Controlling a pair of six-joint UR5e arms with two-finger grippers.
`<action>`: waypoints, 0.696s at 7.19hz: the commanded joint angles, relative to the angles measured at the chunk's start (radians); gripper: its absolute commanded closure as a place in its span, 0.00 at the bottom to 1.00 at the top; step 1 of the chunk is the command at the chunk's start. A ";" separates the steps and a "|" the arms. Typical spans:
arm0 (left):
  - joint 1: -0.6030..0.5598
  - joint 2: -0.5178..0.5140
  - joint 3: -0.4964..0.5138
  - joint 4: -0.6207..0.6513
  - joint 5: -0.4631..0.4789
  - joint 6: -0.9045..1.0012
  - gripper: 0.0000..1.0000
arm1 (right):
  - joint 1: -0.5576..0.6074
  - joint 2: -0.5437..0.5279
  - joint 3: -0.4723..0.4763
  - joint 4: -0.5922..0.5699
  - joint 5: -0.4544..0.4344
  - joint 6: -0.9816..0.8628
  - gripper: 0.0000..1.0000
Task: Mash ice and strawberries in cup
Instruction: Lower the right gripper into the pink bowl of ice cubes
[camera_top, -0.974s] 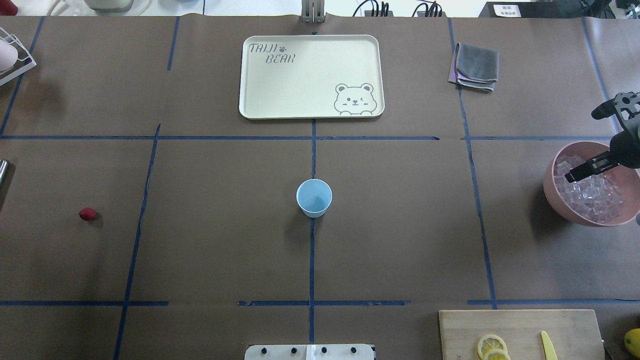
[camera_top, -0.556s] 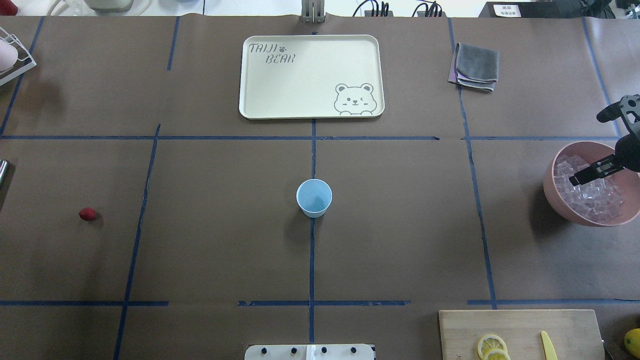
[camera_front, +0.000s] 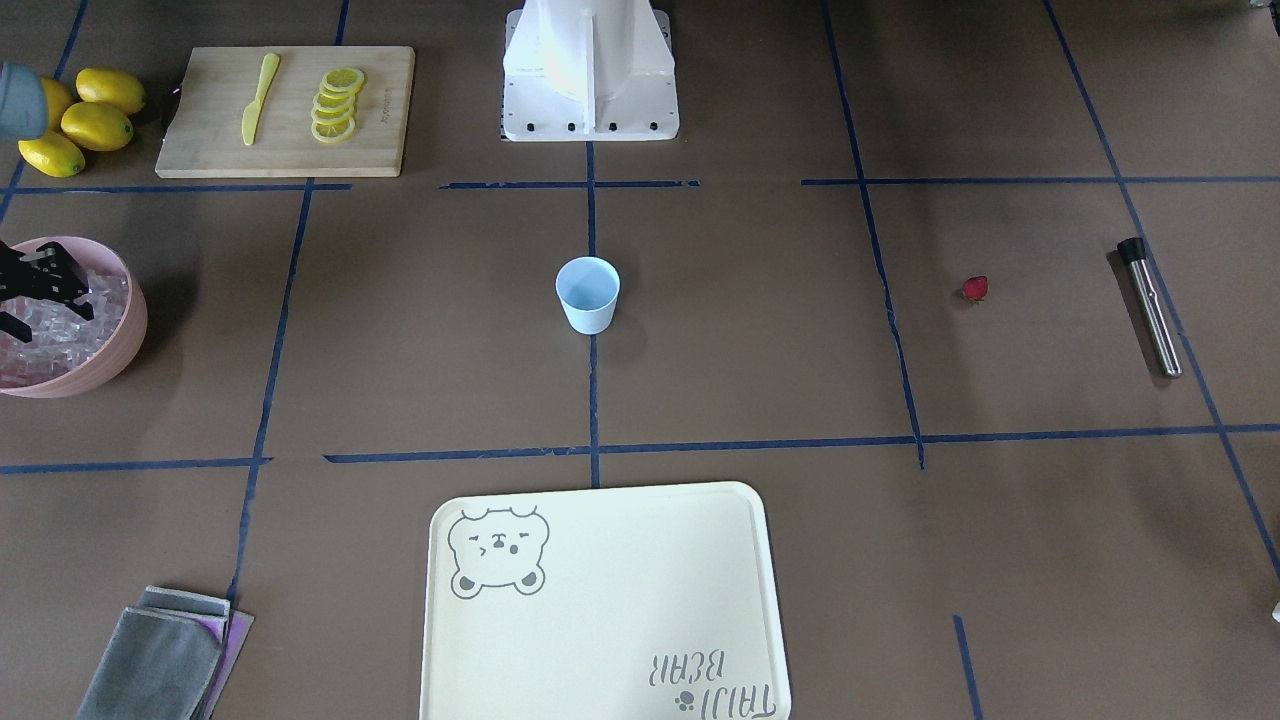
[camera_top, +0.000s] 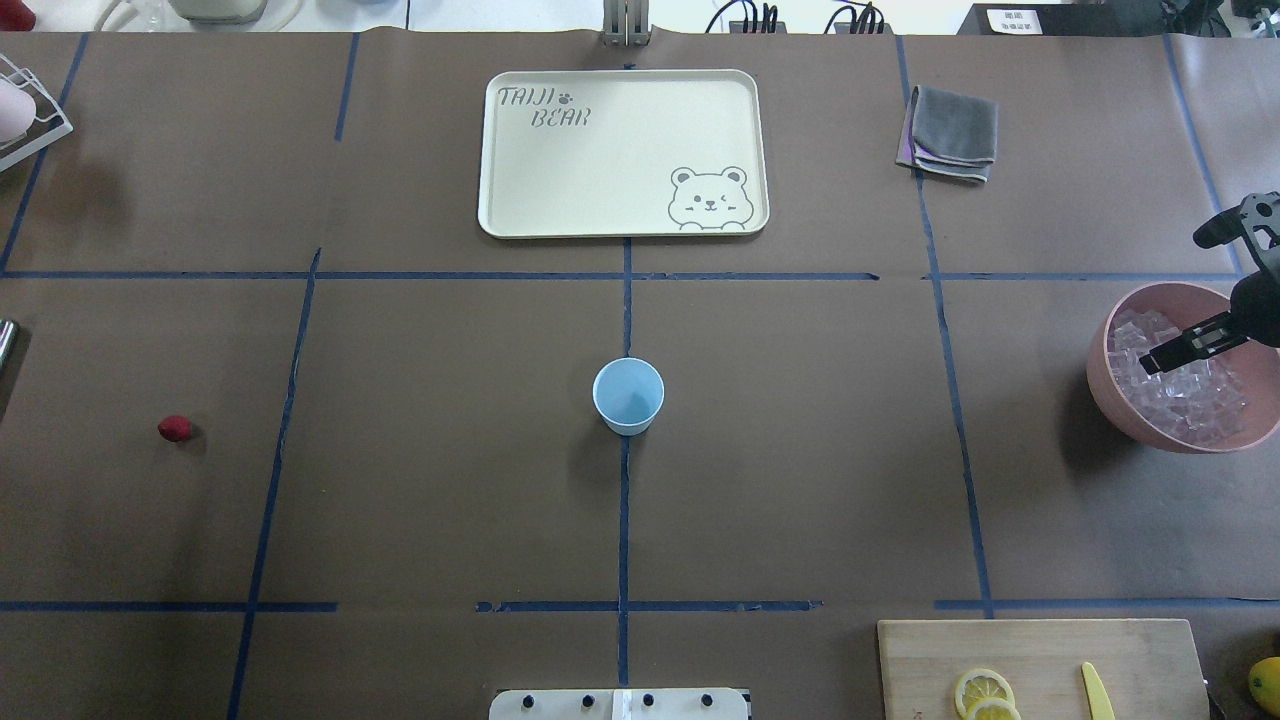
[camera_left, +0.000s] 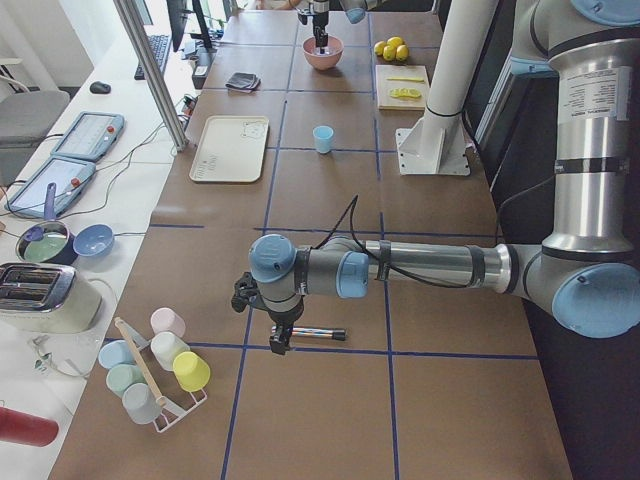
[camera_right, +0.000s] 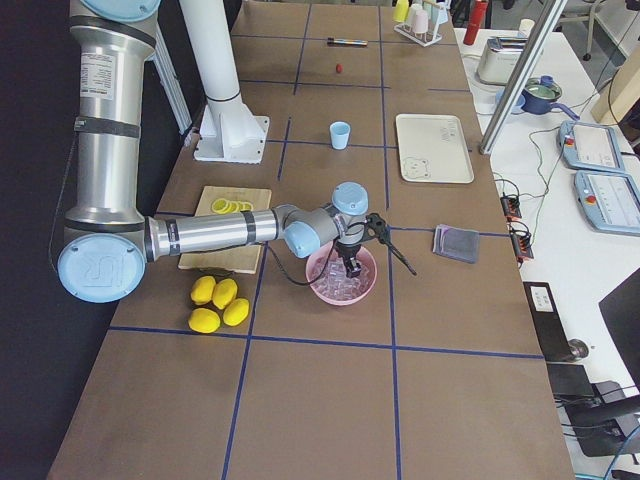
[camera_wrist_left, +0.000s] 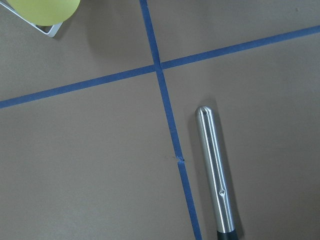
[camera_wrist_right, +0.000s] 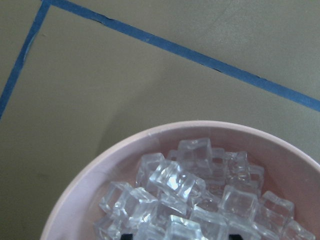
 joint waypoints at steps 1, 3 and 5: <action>0.000 0.000 0.000 0.000 0.000 0.000 0.00 | -0.004 -0.001 -0.003 -0.003 -0.003 -0.003 0.33; 0.000 0.000 0.002 0.000 0.000 0.000 0.00 | -0.003 -0.006 -0.003 -0.003 -0.002 -0.005 0.56; 0.000 0.000 0.002 0.000 0.000 0.000 0.00 | -0.003 -0.004 -0.003 -0.004 0.004 -0.005 0.86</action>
